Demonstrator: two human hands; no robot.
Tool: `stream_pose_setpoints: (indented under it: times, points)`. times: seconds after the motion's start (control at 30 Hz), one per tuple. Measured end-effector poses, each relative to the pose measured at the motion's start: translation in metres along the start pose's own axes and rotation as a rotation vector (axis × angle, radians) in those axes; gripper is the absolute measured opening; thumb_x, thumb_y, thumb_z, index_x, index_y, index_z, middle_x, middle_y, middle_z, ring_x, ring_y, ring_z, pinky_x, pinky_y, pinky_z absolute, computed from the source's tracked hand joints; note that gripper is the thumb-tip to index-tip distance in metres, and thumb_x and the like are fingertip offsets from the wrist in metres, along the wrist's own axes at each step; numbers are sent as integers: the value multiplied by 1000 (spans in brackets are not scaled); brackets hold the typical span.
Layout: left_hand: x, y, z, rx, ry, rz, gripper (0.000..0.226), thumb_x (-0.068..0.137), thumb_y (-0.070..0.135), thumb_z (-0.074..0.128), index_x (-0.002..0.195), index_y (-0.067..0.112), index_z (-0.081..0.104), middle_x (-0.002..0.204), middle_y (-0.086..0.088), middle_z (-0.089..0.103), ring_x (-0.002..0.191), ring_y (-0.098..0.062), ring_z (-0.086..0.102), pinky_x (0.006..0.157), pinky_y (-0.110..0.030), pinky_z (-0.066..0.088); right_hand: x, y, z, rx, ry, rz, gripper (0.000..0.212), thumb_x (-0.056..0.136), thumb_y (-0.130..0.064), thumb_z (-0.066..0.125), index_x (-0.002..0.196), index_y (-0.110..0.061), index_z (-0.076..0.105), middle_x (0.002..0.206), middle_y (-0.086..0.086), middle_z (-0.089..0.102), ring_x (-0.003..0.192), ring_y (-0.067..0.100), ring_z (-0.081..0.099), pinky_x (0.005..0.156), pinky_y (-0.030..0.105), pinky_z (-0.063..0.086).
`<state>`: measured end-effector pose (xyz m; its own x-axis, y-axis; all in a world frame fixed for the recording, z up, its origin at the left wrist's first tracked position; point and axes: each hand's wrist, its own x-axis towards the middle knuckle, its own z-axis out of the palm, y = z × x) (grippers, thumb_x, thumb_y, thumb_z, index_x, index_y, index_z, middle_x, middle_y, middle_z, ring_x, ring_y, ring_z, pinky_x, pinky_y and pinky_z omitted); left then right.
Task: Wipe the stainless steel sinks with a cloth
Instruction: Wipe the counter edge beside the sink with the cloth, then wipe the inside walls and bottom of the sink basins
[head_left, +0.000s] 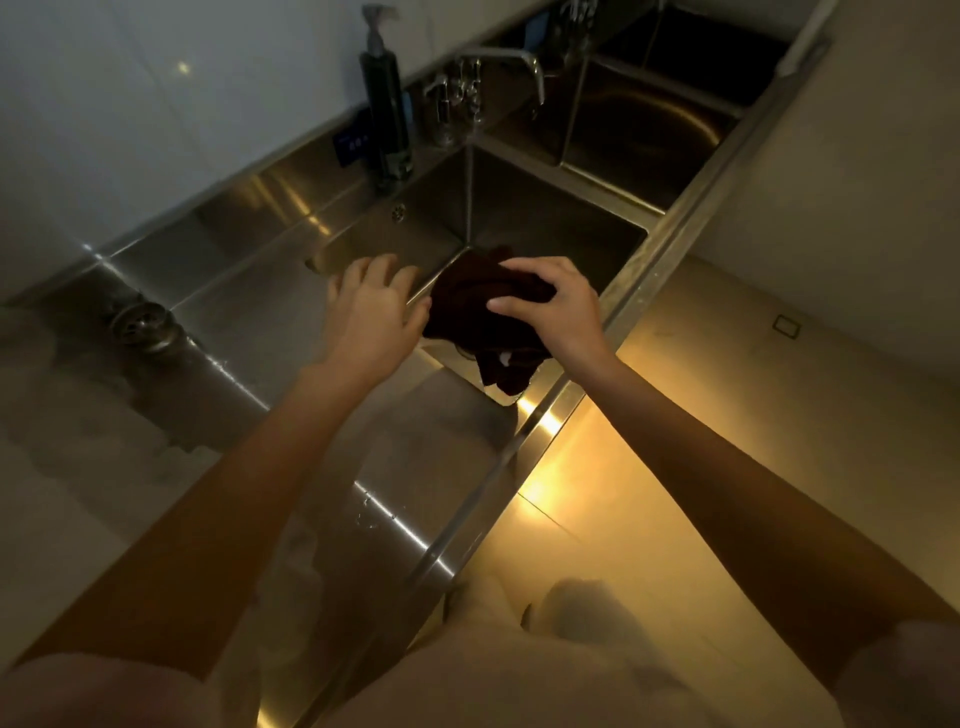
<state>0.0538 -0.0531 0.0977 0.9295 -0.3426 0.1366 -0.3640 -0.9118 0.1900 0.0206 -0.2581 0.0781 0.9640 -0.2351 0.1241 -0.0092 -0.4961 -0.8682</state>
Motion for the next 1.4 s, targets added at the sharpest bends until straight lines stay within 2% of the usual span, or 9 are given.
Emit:
stream_pose_setpoints:
  times: [0.1, 0.23, 0.4, 0.53, 0.7, 0.93, 1.1, 1.3, 1.4]
  points:
    - [8, 20, -18, -2, 30, 7, 49, 99, 41, 41, 140, 15, 43, 146, -11, 40, 138, -30, 29, 112, -51, 23, 4, -7, -32, 105, 30, -5, 40, 76, -34, 77, 114, -34, 65, 104, -24, 47, 99, -4, 47, 83, 15, 41]
    - [21, 51, -39, 13, 55, 18, 53, 99, 45, 37, 143, 16, 40, 149, -10, 36, 140, -28, 26, 114, -51, 20, 2, -13, -81, 166, 63, -38, 39, 77, -29, 76, 115, -32, 65, 115, -12, 53, 111, 8, 50, 96, 31, 48]
    - [35, 116, -41, 45, 62, 85, 52, 99, 48, 35, 142, 19, 42, 149, -8, 37, 140, -27, 26, 115, -51, 17, -9, -5, -149, 169, 129, -82, 40, 77, -28, 77, 115, -28, 66, 118, -6, 55, 112, 9, 51, 98, 31, 48]
    - [39, 181, -29, 48, 78, 151, 52, 98, 49, 35, 140, 20, 44, 147, -7, 40, 139, -27, 29, 115, -51, 19, -23, 23, -204, 207, 183, -32, 39, 78, -29, 76, 116, -27, 66, 115, -9, 56, 112, 9, 53, 98, 35, 51]
    - [39, 263, -3, 38, 70, 237, 51, 98, 48, 34, 139, 20, 45, 146, -7, 42, 137, -27, 32, 114, -51, 20, -49, 76, -272, 194, 252, 11, 37, 78, -30, 76, 114, -31, 66, 112, -12, 55, 106, 4, 54, 91, 27, 53]
    - [33, 360, 50, 14, 17, 350, 53, 97, 51, 31, 139, 21, 44, 145, -7, 44, 137, -27, 34, 114, -53, 23, -90, 147, -348, 66, 331, 50, 34, 75, -29, 78, 108, -35, 68, 106, -16, 53, 102, -3, 52, 81, 12, 46]
    - [38, 403, 88, 10, -15, 435, 52, 97, 53, 33, 136, 22, 47, 142, -7, 46, 135, -26, 36, 111, -52, 25, -111, 184, -381, 20, 392, 136, 35, 74, -30, 79, 108, -33, 69, 103, -20, 51, 100, -2, 52, 84, 12, 44]
    - [69, 435, 120, -9, -87, 510, 53, 97, 53, 32, 138, 21, 45, 145, -7, 44, 137, -27, 34, 113, -53, 25, -114, 211, -400, -16, 442, 244, 37, 76, -29, 78, 111, -29, 68, 110, -11, 52, 106, 9, 54, 91, 24, 49]
    - [94, 442, 135, -23, -126, 510, 52, 98, 51, 34, 140, 20, 44, 147, -7, 41, 139, -26, 32, 115, -52, 22, -98, 223, -402, -48, 443, 278, 37, 76, -30, 78, 112, -28, 69, 110, -10, 53, 106, 11, 54, 89, 21, 48]
